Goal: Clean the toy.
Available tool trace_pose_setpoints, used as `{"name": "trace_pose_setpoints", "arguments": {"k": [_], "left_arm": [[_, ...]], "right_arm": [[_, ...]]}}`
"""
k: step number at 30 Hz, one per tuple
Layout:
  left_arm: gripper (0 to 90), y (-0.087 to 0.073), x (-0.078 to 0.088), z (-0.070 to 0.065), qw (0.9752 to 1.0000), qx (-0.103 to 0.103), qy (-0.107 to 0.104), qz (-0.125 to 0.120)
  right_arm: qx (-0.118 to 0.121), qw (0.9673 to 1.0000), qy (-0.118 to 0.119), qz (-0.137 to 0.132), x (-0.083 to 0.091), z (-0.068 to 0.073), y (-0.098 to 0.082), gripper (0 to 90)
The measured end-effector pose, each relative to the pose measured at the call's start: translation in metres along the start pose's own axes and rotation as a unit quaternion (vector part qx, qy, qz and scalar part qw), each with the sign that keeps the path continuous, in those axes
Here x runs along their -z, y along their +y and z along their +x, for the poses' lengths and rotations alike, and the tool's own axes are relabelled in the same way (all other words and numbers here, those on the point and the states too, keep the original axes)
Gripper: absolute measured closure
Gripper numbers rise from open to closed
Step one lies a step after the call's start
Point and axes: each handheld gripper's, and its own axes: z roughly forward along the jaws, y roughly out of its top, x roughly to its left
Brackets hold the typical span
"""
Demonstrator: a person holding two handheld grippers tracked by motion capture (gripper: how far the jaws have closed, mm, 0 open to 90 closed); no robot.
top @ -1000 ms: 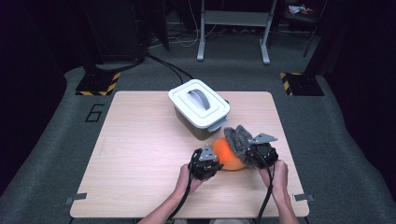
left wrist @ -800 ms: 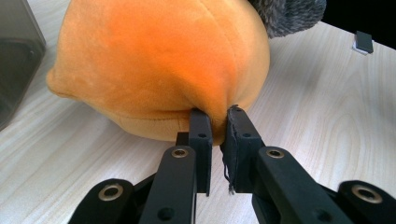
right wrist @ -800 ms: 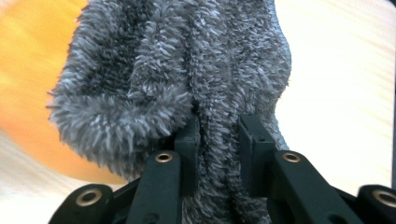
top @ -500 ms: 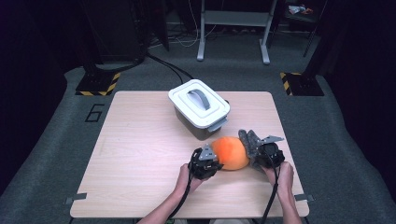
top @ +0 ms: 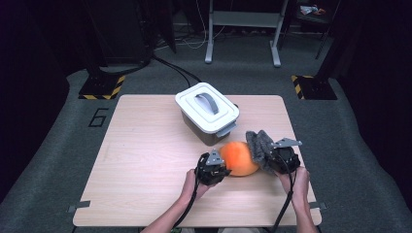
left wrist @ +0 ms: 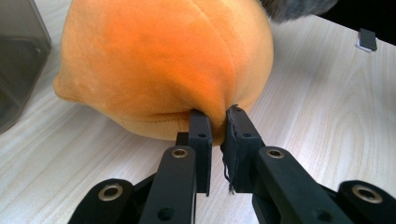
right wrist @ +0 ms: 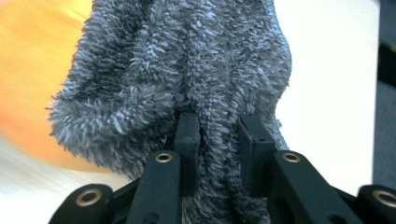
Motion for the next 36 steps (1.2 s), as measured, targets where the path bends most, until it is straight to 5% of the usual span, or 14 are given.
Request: {"name": "trace_pose_setpoints", "arguments": {"k": [5, 12, 17, 36], "left_arm": [[81.9, 0.001, -0.001, 0.0, 1.0, -0.005, -0.002, 0.002], [81.9, 0.001, -0.001, 0.0, 1.0, -0.004, -0.001, 0.004], [81.9, -0.001, -0.002, 0.001, 1.0, 0.002, -0.005, 0.004], [81.8, -0.002, -0.002, 0.003, 1.0, -0.002, -0.005, 0.007]], "right_arm": [[0.039, 0.9983, 0.037, -0.023, 0.015, 0.026, 0.019, 71.8], [0.084, 0.9956, 0.04, -0.011, 0.003, 0.053, 0.028, 71.7], [0.1, 0.9945, 0.03, -0.004, 0.0, 0.055, 0.029, 71.8], [0.017, 0.9994, 0.026, 0.015, -0.013, 0.012, 0.005, 71.7]]}}
